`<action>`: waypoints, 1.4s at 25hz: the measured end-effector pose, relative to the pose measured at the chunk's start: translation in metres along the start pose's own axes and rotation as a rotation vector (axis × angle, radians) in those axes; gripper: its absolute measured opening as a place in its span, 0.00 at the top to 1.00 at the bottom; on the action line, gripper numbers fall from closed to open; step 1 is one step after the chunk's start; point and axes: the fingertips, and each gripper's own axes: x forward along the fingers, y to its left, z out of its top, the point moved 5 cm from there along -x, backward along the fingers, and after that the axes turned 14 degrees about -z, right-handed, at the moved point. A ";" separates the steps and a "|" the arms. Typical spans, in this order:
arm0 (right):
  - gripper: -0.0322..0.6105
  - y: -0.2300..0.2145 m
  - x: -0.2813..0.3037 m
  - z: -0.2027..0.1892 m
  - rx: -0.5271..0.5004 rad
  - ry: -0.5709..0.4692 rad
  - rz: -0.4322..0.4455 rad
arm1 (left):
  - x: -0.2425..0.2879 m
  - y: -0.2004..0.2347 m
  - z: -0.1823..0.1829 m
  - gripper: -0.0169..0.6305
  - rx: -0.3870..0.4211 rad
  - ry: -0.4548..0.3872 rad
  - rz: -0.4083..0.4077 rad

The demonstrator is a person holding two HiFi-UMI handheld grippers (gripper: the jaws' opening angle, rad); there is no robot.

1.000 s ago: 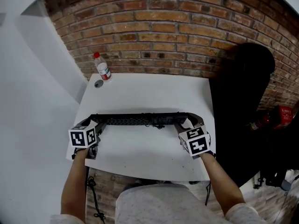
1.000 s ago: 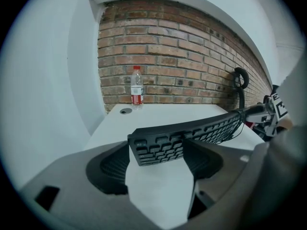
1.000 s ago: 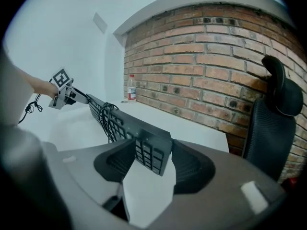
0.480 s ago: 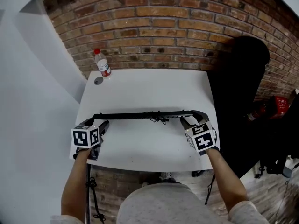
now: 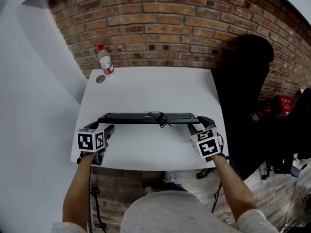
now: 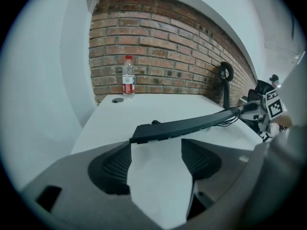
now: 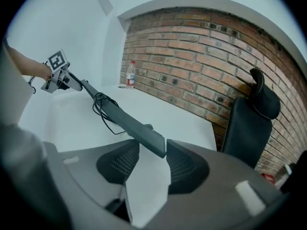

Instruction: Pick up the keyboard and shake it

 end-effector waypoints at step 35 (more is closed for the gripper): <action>0.65 0.037 -0.012 -0.051 -0.248 0.001 -0.097 | 0.009 -0.001 -0.066 0.60 0.093 0.126 -0.058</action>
